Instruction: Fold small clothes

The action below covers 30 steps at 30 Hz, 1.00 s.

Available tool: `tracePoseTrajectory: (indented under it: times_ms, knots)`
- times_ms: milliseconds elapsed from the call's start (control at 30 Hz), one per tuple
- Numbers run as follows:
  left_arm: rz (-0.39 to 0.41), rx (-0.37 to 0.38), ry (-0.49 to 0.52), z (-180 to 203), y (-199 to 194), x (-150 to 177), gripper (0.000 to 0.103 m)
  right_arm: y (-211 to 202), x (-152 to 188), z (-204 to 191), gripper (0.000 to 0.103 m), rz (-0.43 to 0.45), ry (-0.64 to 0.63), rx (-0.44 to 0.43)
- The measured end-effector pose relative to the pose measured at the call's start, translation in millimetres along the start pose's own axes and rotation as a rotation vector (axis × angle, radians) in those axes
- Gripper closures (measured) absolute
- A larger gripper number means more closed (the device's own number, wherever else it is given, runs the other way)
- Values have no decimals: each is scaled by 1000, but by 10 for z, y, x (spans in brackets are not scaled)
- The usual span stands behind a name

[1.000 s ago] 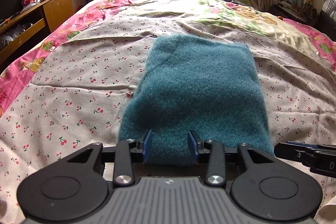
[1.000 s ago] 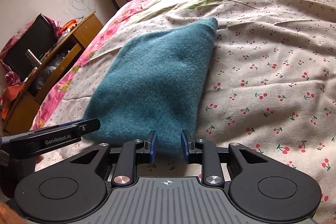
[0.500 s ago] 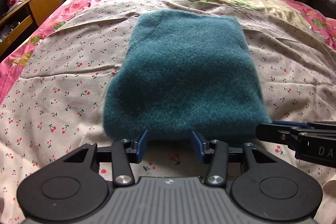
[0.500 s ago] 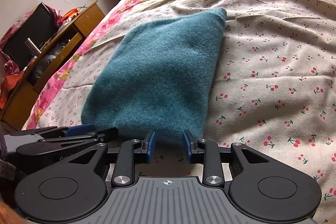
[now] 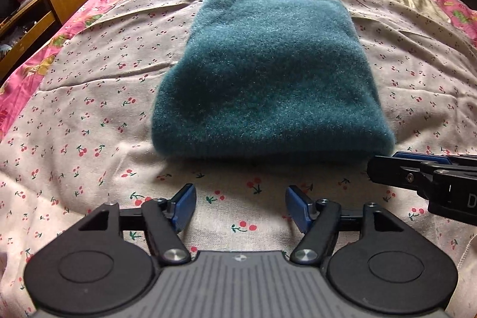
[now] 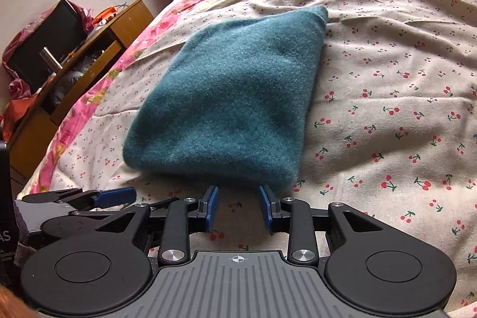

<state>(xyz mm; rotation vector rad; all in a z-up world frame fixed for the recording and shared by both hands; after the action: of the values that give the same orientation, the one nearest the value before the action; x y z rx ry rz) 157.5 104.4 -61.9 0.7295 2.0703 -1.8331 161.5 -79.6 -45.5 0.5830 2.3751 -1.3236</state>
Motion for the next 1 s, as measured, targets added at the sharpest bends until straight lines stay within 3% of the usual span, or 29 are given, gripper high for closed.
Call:
tracePoseTrajectory:
  times_ms: [167, 500, 567, 1000]
  knots:
    - [-13, -24, -21, 9, -15, 19, 13, -19, 35, 16, 72, 2, -5, -7]
    - [-75, -134, 22, 49, -7, 27, 8, -37, 87, 58, 71, 5, -11, -11]
    - [-83, -152, 35, 65, -6, 36, 8, -42, 96, 60, 62, 8, -16, -9]
    - [-68, -114, -8, 86, -78, 52, 8, -60, 111, 70, 61, 15, -27, -3]
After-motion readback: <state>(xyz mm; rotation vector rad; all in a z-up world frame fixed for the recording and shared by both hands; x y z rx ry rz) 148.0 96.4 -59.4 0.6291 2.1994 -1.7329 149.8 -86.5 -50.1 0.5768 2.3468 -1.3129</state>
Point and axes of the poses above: each gripper's, at about its wrist camera, not at the fingertips, and y roughly the way its jaws point, z to its right, x to its underside, the point moved 4 cm from there along y, roughly the way its jaws point, and after that the axes turned 10 degrees about y, right-handed, at the moved point
